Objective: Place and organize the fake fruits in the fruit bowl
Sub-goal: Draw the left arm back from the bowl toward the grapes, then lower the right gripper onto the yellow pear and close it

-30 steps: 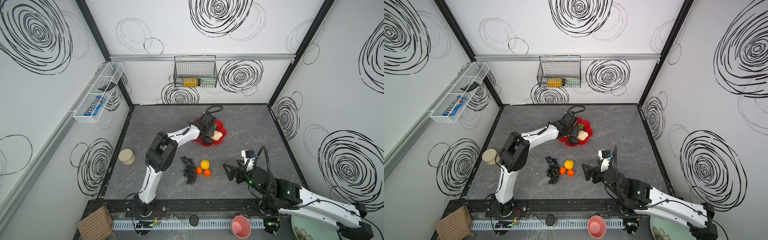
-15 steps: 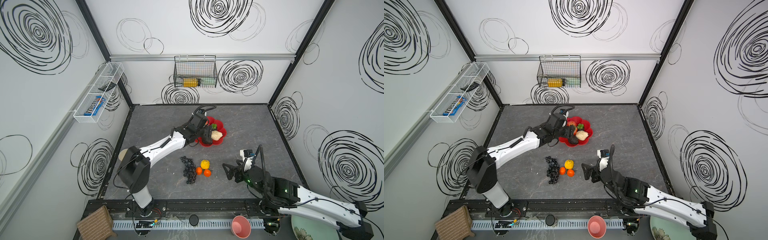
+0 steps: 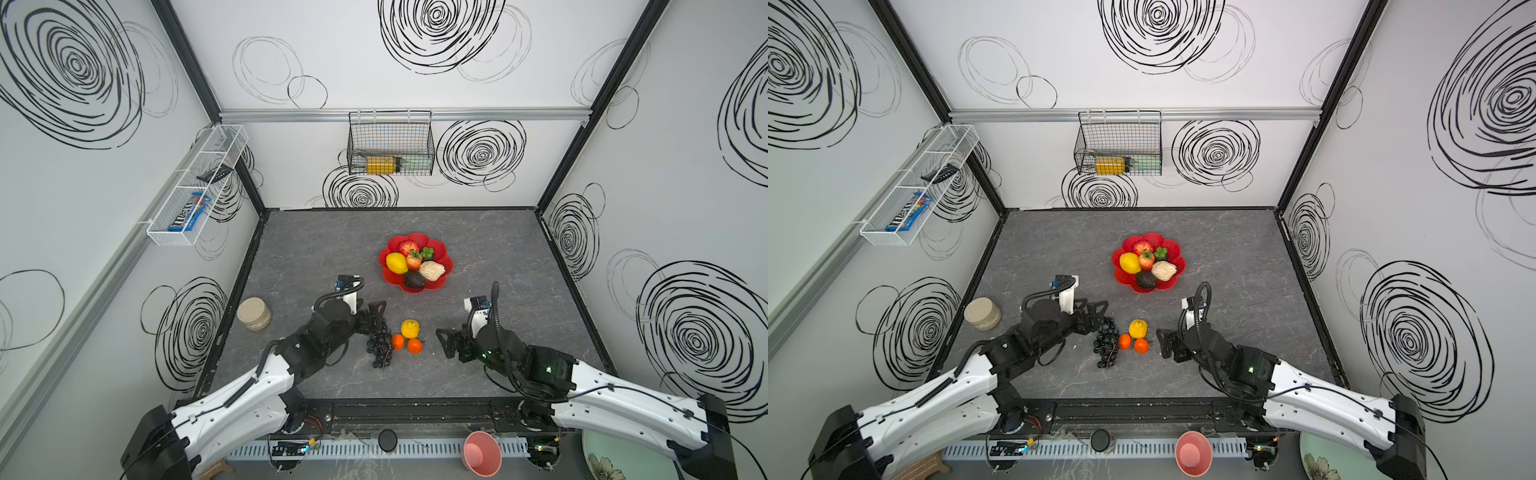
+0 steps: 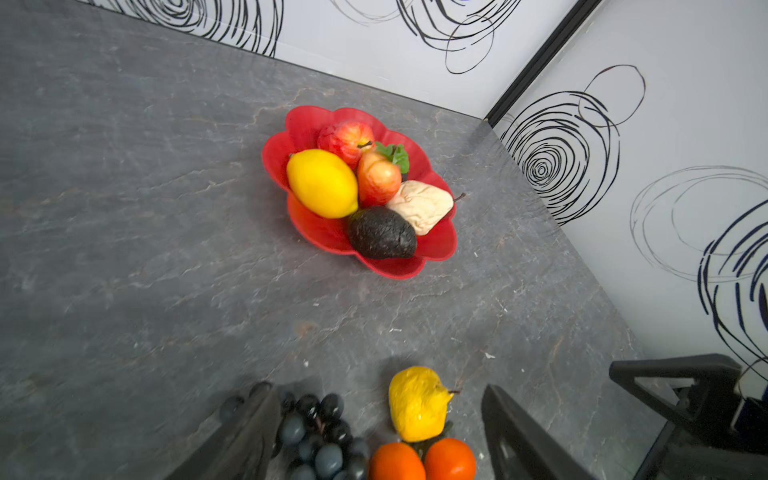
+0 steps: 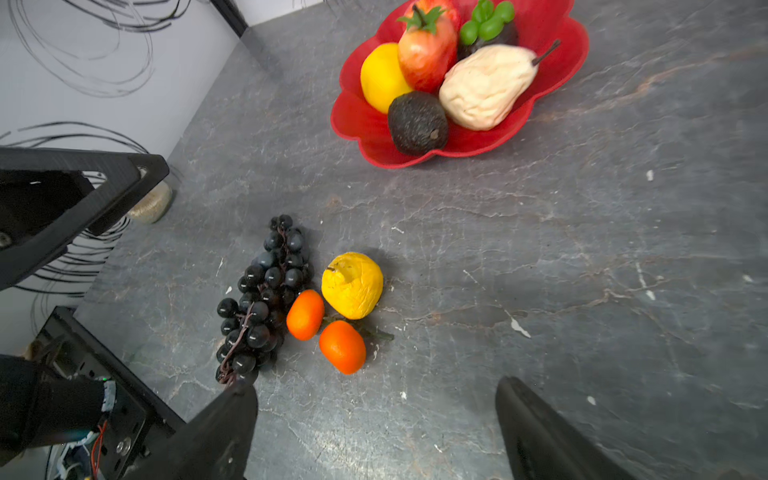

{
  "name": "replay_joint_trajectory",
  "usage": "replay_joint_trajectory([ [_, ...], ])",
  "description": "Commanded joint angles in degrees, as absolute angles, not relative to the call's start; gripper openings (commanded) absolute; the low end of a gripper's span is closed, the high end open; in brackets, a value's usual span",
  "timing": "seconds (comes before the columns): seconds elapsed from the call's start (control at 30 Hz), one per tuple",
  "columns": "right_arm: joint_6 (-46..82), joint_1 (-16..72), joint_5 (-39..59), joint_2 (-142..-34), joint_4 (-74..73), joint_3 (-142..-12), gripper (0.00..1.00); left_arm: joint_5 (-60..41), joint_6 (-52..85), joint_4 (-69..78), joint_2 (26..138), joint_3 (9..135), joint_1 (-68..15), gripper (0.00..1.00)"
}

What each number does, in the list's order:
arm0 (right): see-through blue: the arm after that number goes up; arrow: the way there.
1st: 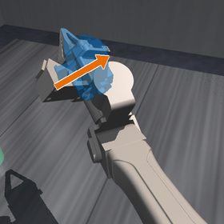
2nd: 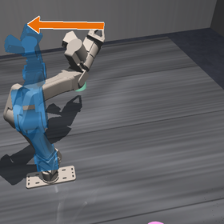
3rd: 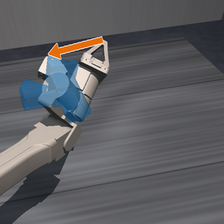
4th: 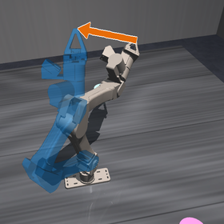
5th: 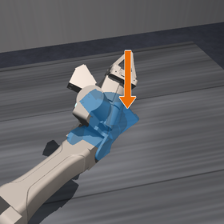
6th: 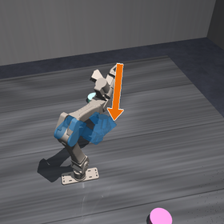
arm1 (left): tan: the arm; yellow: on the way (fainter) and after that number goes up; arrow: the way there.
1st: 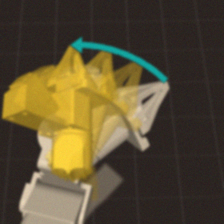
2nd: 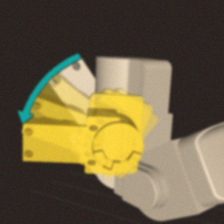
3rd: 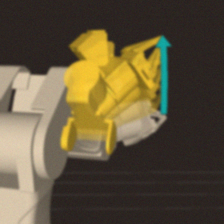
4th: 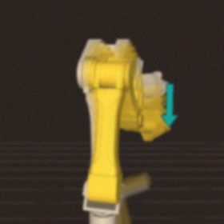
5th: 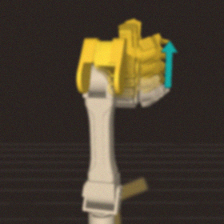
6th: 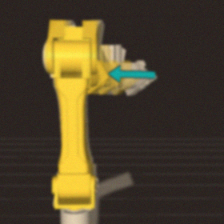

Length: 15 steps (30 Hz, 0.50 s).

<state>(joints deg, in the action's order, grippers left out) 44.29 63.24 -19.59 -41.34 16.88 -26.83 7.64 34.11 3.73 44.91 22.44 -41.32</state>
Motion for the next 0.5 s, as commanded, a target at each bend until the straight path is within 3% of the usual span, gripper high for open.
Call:
replay_joint_trajectory([
  [0.0, 44.74, 63.05, -14.66, -44.45, 11.26, -26.01, 0.91, 10.37, 37.75, 10.03, 37.55, 16.46, -41.40, 0.82],
  [0.13, 43.78, 63.00, -12.43, -50.02, 8.73, -27.38, 0.86, 12.38, 39.22, 10.90, 28.43, 9.75, -41.31, 0.84],
  [0.47, 41.12, 60.39, -11.73, -67.59, 10.05, -36.71, 0.90, 14.23, 40.51, 5.01, 6.33, 0.96, -41.14, 0.91],
])
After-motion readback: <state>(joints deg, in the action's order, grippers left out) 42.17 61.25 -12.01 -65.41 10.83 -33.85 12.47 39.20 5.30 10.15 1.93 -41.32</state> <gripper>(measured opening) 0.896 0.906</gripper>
